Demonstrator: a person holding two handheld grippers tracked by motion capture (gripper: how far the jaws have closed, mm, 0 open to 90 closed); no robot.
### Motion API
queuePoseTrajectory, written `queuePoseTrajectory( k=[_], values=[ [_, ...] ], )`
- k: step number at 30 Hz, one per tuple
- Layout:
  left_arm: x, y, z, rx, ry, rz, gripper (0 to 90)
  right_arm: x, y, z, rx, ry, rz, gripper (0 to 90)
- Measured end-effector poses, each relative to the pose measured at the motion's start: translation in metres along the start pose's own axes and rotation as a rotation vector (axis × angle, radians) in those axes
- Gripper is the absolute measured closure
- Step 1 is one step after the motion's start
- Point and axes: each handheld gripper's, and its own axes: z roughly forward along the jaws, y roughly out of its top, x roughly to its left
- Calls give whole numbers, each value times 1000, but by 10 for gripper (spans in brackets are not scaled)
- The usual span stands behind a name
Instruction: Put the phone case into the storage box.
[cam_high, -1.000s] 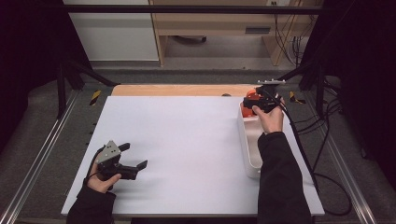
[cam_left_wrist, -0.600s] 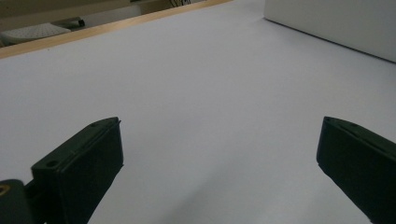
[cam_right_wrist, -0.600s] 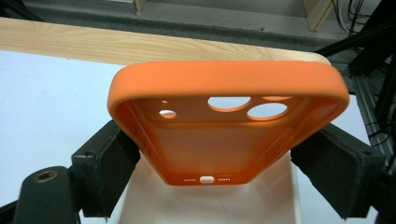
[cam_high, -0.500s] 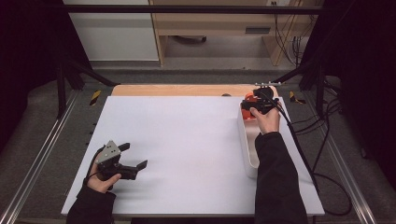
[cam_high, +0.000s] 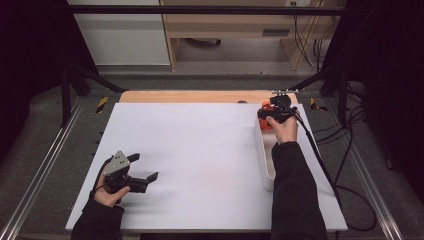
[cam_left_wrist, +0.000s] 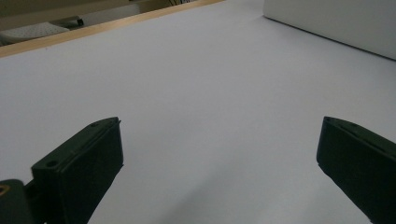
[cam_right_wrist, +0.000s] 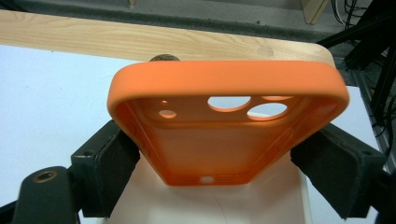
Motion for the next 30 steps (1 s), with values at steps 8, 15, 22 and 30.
queuePoseTrajectory(
  k=[8,15,22,30],
  values=[
    [0,0,1,2,-3,2,0,-1,0,1,0,1,8,155],
    [-1,0,1,4,-4,5,0,-2,0,1,0,3,9,151],
    [-1,0,1,5,-4,5,0,-2,0,1,15,26,7,75],
    [-1,0,1,6,-7,8,0,-2,1,-1,-2,35,-2,20]
  ],
)
